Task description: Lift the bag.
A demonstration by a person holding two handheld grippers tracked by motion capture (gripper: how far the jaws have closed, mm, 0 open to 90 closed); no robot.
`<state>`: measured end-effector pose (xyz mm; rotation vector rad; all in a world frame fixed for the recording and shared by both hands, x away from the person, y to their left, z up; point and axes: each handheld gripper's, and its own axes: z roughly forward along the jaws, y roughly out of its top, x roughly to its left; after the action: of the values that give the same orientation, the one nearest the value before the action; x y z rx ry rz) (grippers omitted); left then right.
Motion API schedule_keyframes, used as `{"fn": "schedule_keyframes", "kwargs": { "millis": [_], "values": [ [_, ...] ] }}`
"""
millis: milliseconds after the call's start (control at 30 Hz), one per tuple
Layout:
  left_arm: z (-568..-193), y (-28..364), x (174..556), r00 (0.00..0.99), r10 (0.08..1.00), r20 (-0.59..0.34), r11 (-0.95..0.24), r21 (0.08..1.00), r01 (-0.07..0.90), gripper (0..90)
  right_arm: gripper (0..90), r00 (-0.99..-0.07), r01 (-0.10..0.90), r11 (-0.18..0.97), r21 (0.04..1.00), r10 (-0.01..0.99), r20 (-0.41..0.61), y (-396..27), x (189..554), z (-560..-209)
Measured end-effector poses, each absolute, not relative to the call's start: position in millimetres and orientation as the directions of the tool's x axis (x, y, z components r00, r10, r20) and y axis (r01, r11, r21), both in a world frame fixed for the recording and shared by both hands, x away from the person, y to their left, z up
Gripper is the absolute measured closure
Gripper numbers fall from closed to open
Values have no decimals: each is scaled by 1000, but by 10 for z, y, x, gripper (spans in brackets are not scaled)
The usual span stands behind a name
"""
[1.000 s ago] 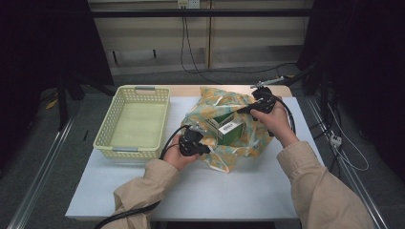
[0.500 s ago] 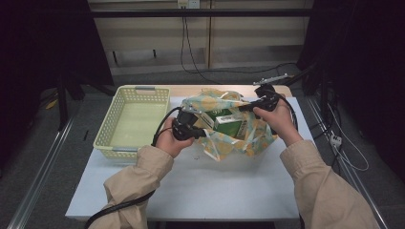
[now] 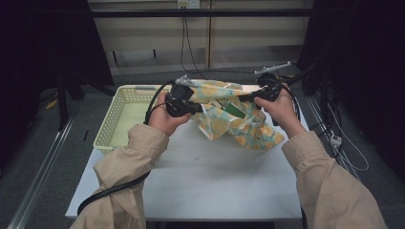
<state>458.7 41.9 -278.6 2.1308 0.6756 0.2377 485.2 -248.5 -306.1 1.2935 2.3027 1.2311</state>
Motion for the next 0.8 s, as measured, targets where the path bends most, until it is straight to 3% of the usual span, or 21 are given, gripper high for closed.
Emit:
{"fn": "schedule_keyframes", "kwargs": {
  "millis": [333, 533, 667, 800],
  "values": [
    [-2323, 371, 4767, 824, 565, -46, -444, 825, 351, 900, 900, -606, 533, 252, 807, 780, 157, -2450, 4872, -2532],
    [-2209, 383, 4757, 820, 572, -11, -454, 828, 328, 900, 900, -617, 532, 253, 808, 770, 165, -2426, 4851, -2524],
    [-2119, 421, 4776, 813, 581, -31, -421, 843, 334, 900, 900, -629, 520, 254, 816, 760, 164, -2403, 4819, -2462],
    [-2260, 413, 4775, 821, 567, -62, -435, 824, 363, 900, 900, -638, 532, 261, 805, 749, 179, -2390, 4794, -2544]
  ]
}}
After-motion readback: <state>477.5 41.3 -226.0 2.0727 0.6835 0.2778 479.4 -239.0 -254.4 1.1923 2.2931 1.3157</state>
